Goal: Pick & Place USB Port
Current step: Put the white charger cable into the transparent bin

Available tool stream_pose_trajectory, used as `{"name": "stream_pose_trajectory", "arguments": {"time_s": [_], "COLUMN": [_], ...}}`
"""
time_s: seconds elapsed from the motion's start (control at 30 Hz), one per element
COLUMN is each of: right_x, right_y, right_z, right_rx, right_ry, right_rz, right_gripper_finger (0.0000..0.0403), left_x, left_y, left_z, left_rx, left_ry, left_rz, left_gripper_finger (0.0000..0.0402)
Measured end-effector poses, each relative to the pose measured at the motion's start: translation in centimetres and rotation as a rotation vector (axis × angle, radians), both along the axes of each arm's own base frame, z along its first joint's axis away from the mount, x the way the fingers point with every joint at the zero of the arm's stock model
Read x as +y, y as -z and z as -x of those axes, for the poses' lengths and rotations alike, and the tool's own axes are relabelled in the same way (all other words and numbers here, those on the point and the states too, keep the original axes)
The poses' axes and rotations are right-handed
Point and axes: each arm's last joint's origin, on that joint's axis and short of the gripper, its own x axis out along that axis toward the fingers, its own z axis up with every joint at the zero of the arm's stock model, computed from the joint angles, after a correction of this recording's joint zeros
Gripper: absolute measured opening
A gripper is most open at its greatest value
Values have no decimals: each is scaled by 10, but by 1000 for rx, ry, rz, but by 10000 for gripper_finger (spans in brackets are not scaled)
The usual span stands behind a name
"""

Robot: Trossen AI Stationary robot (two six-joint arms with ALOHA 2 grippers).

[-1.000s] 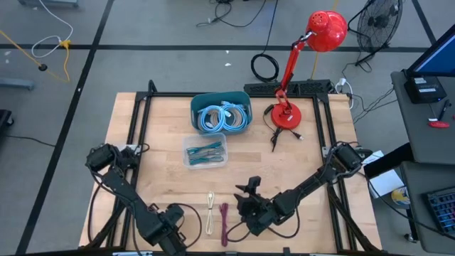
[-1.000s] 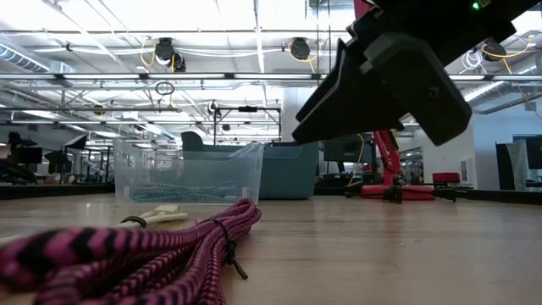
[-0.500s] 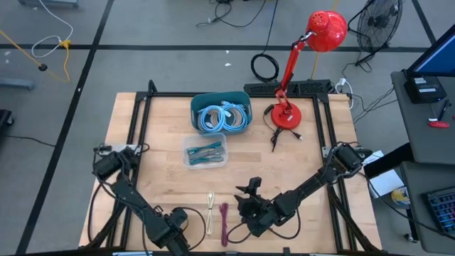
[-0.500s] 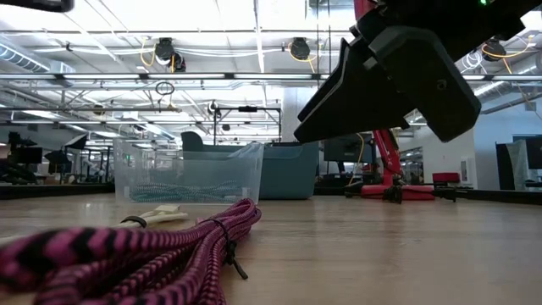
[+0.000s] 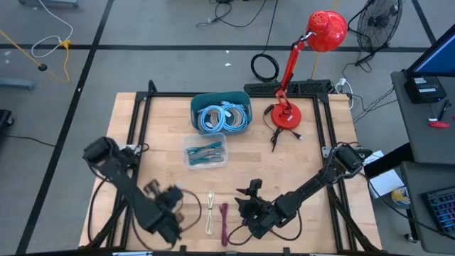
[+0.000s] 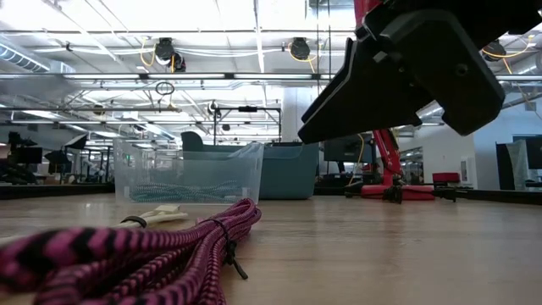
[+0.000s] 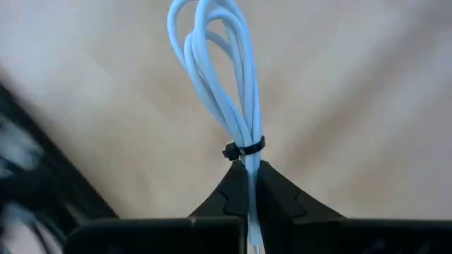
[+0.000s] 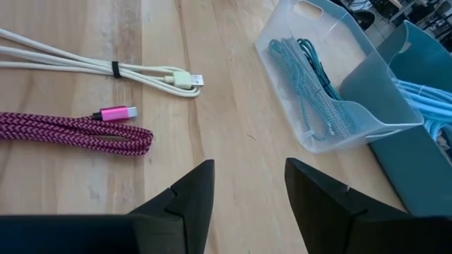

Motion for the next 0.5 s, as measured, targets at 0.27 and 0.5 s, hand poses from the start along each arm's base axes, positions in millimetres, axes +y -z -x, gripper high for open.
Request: {"name": "stream_pose_trajectory", "arguments": {"time_s": [0.27, 0.5], "right_x": [1, 5], "right_y": [0, 1], "right_z": [1, 3], "right_rx": [-10, -8], "right_ry": [9, -2], "right_rz": [-19, -53], "right_gripper_finger": [163, 162], "left_x": [80, 140], "left_y": [-65, -67], "left_z": [-16, -58], "left_rx": [-311, -259], "left_ry": [101, 235], "left_rz": [-303, -345], "left_gripper_finger": [8, 8]}}
